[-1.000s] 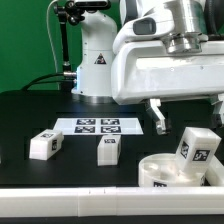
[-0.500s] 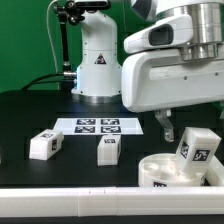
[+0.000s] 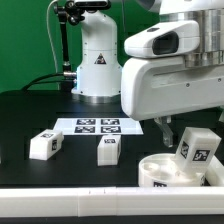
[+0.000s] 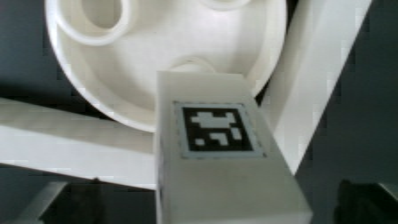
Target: Assemble stool
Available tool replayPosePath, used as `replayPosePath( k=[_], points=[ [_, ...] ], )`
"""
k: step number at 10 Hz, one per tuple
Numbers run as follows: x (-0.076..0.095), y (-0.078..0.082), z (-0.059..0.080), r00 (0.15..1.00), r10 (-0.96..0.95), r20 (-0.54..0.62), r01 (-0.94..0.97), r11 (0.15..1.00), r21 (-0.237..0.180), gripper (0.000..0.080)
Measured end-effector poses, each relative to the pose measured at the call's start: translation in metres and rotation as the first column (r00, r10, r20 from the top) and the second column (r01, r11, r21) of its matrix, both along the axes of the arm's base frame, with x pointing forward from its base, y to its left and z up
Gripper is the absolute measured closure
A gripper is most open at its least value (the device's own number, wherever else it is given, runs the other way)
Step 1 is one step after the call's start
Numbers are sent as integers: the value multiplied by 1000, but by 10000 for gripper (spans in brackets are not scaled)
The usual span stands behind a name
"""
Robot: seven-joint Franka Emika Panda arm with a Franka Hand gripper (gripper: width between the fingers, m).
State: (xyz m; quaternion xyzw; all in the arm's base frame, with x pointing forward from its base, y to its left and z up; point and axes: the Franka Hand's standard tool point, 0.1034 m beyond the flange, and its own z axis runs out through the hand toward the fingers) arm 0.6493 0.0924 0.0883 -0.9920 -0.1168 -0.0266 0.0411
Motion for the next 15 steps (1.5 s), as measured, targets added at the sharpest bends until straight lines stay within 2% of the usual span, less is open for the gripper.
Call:
replayPosePath(
  k=[2,3,4,9,12,14,15],
  points=[
    [0,1,0,1000,1,0,-1,1000,0,159],
    [0,1,0,1000,1,0,-1,1000,0,331],
    [0,1,0,1000,1,1,-1,1000,0,461],
    [1,1,1,1000,-23,2,23,1000,3,461],
    [-4,1,0,931,-361,49,357,931,80,459],
    [-2,0,0,848,-525,72,513,848,133,459],
    [-3,4,0,781,-622,63,607,779,157,459]
  ],
)
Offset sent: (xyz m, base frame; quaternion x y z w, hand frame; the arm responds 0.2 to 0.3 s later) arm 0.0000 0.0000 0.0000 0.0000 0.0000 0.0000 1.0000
